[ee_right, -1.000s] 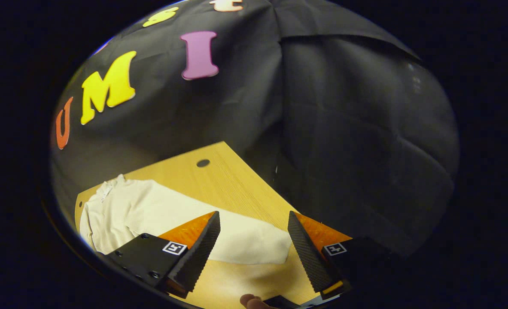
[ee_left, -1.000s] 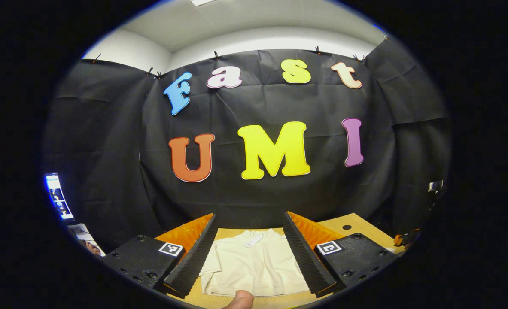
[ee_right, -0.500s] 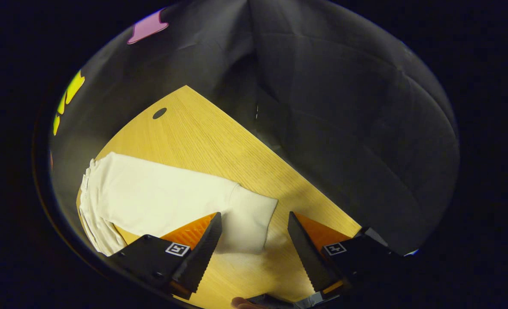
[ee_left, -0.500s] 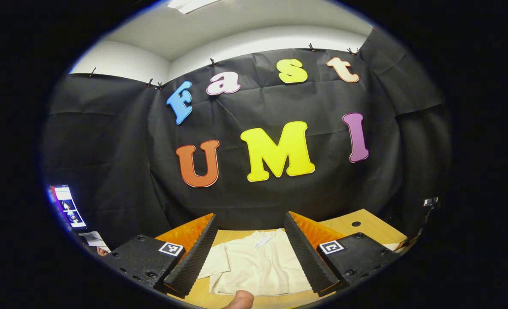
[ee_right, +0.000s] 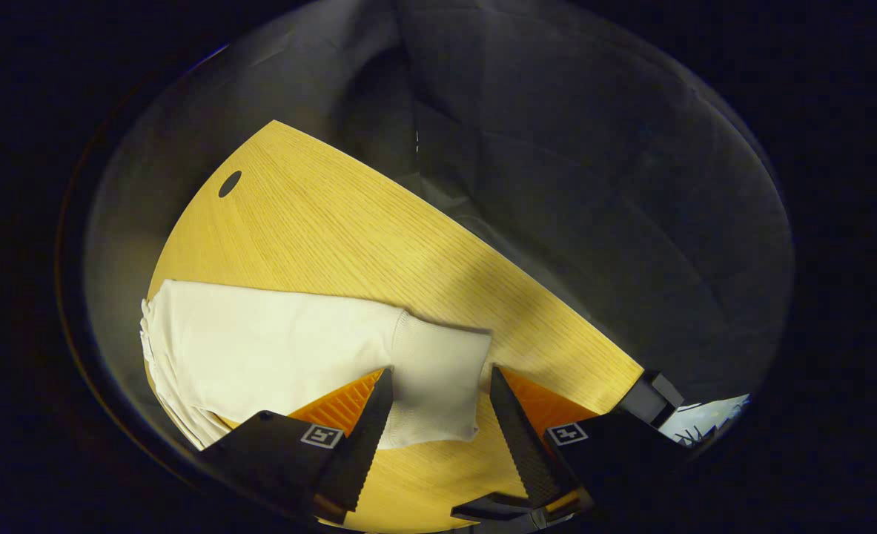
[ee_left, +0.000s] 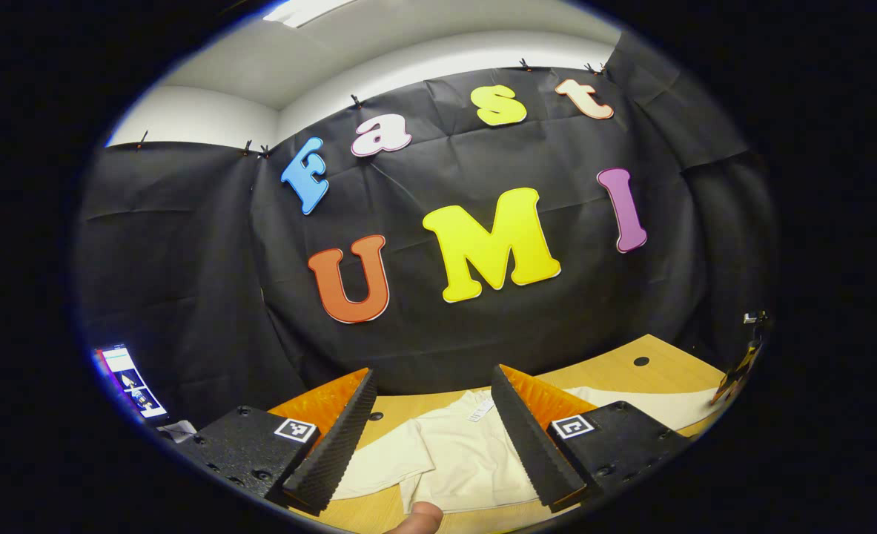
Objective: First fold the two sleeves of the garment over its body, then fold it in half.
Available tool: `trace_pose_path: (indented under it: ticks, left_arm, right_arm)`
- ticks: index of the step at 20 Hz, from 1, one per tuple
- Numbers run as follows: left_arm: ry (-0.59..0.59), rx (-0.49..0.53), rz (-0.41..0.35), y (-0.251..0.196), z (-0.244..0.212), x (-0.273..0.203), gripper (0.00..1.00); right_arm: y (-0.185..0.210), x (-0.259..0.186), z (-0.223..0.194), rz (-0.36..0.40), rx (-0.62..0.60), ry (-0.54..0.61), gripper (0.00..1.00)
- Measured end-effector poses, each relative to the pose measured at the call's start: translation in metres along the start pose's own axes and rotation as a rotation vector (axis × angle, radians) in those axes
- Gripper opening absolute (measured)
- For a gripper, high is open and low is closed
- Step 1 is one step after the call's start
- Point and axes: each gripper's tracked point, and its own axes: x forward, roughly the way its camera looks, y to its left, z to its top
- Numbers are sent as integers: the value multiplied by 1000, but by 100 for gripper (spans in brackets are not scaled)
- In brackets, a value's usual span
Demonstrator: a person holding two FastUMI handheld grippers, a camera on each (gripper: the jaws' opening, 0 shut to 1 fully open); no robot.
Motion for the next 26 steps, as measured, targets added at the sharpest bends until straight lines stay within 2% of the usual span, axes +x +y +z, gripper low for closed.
trace_pose_path:
  ticks: [1,2,3,5,6,13,14,15,16,17,18,20,24,26]
  left_arm:
    - [15,-13,3,4,-6,1,99]
    - [29,-23,6,8,-12,3,99]
    - [44,-27,10,13,-18,5,99]
    - [72,-27,22,24,-29,7,99]
    - [73,-25,27,30,-31,7,99]
    - [121,-42,50,55,-55,11,99]
    - [118,-42,47,56,-53,12,99]
    - [113,-41,43,56,-53,14,99]
    - [108,-37,41,57,-51,16,99]
    - [101,-34,36,57,-50,17,99]
    - [93,-30,32,56,-48,19,99]
    - [84,-29,20,56,-46,22,99]
    - [66,-59,-6,56,-45,30,99]
    - [58,-75,-20,57,-46,34,99]
  right_arm:
    - [5,-1,-1,25,21,27,84]
    - [6,-2,1,23,26,38,69]
    - [7,-1,1,19,17,60,64]
    - [-1,6,3,-6,-16,65,64]
    - [-1,3,3,-6,-27,66,45]
    - [2,1,3,-25,-45,87,42]
    - [10,5,3,13,-13,87,42]
    - [10,-7,6,0,12,97,23]
    - [13,-1,2,-3,38,93,4]
    - [12,-1,1,-4,27,94,5]
    - [12,-4,2,-6,13,86,1]
    - [14,-13,9,-8,-35,43,4]
    - [34,-53,13,35,-28,6,3]
    - [48,-74,19,58,-38,-34,0]
